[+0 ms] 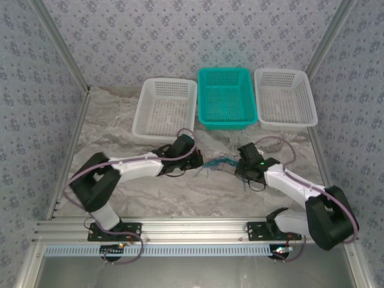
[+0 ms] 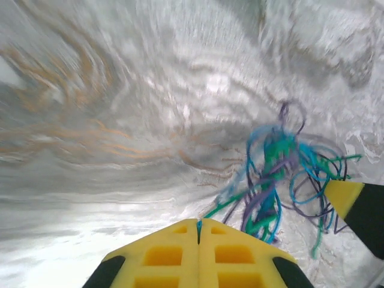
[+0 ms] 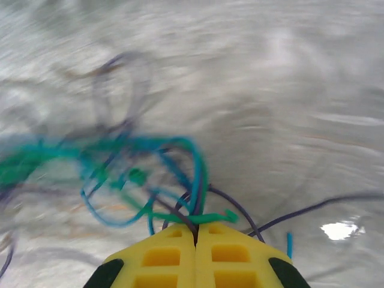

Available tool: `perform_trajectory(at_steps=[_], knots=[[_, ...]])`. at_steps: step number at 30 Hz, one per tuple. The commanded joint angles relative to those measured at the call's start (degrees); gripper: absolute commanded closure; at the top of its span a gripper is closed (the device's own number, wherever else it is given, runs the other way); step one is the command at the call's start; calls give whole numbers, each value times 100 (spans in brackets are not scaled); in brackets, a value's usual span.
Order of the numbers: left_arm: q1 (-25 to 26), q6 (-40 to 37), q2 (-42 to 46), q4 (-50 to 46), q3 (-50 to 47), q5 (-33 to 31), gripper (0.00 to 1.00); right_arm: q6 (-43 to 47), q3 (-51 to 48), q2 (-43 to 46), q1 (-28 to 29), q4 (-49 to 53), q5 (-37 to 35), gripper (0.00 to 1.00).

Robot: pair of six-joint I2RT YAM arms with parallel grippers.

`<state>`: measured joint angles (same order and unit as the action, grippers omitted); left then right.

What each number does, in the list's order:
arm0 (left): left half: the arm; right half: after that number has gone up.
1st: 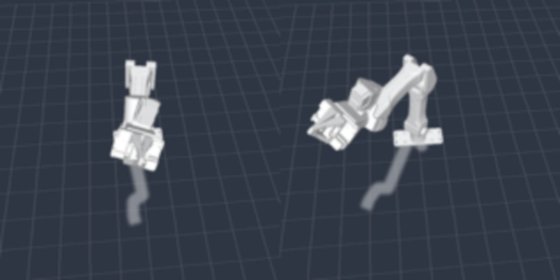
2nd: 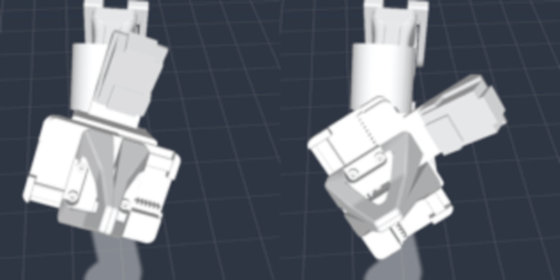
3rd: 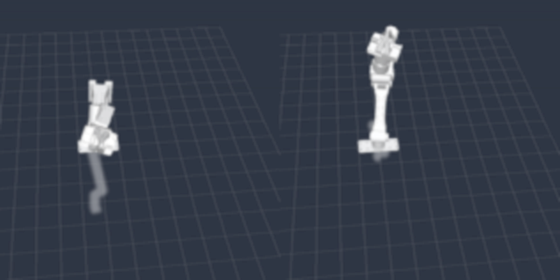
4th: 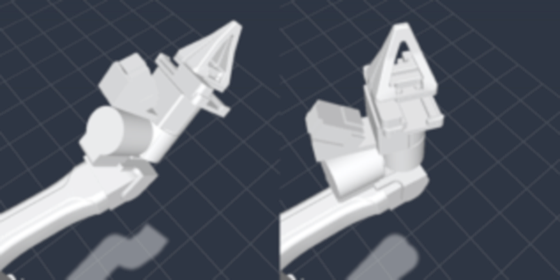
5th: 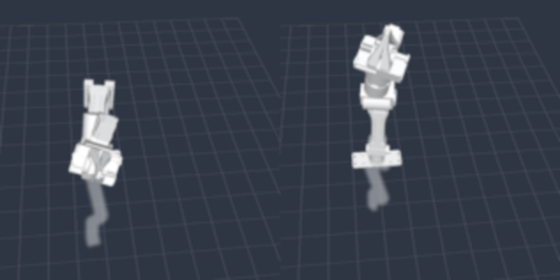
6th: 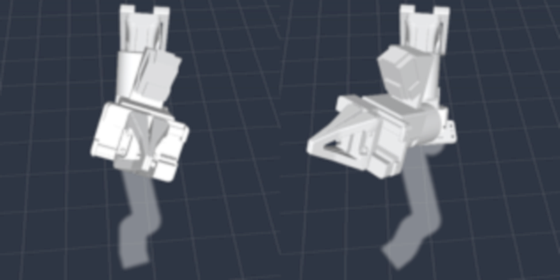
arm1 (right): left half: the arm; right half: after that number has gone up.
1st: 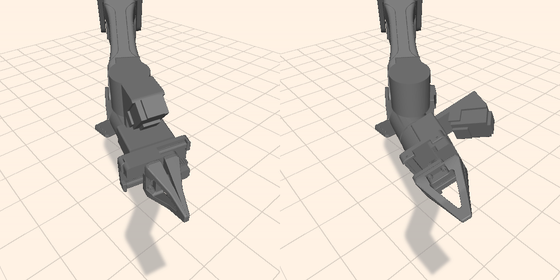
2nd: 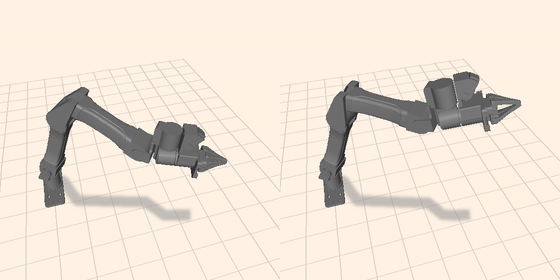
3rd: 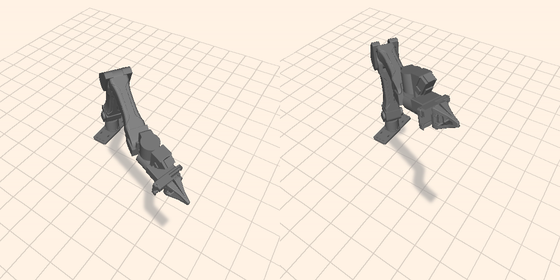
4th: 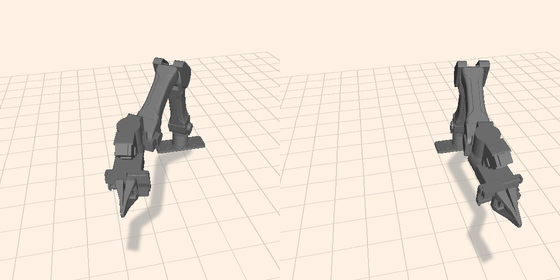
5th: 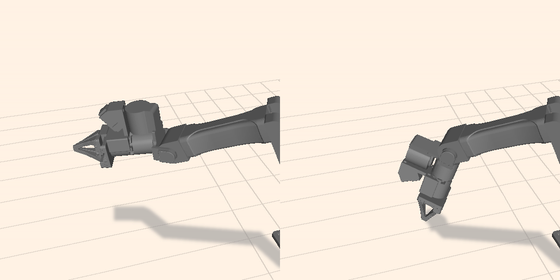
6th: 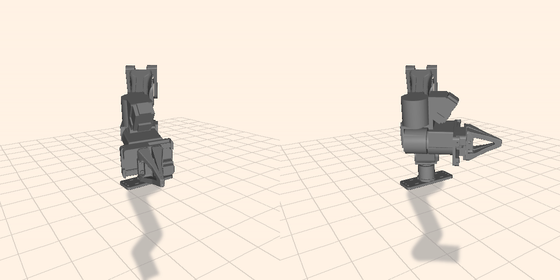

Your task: Untangle the cables

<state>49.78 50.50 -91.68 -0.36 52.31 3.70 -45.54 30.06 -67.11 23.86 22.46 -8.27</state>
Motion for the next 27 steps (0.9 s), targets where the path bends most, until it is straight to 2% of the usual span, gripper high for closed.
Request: perform_trajectory(at_steps=[1,3,5,7,9,10,12,13,15,16,18,20,22,25,27], knots=[[-4,-796,716,-1326,173,-1299,100,-541,-574,574,-677,287,-18,100],[-21,-975,992,-1632,169,-1562,100,-413,-864,902,-1049,165,183,99],[-48,-1033,1153,-1856,174,-1762,100,-340,-912,1125,-1118,299,103,96],[-78,-1056,1284,-1941,142,-1825,100,-215,-856,1261,-1118,362,134,91],[-82,-1187,1390,-1731,90,-1614,100,159,-682,1399,-1073,295,497,81],[-74,-1240,1407,-1598,63,-1459,100,340,-562,1484,-1019,303,603,73],[-50,-1298,1416,-1411,79,-1179,100,815,-226,1734,-816,379,744,37],[-31,-1322,1412,-1405,118,-1110,100,896,-51,1863,-664,503,634,25],[15,-1352,1439,-1468,221,-1074,100,1525,308,2155,-219,608,285,5],[17,-1352,1450,-1502,266,-1085,100,1762,418,2259,25,599,61,0],[16,-1406,1497,-1634,395,-1079,100,2470,534,2378,548,289,-138,0],[22,-1562,1516,-1857,576,-1047,100,3221,625,2226,871,-113,305,0],[17,-1768,1544,-2067,742,-1016,100,3881,778,1786,1154,-297,696,1],[23,-1963,1607,-2488,924,-1276,100,4510,1037,801,1477,-276,624,0],[-31,-2015,1675,-2614,950,-1393,100,4689,1170,136,1546,-338,292,0]])
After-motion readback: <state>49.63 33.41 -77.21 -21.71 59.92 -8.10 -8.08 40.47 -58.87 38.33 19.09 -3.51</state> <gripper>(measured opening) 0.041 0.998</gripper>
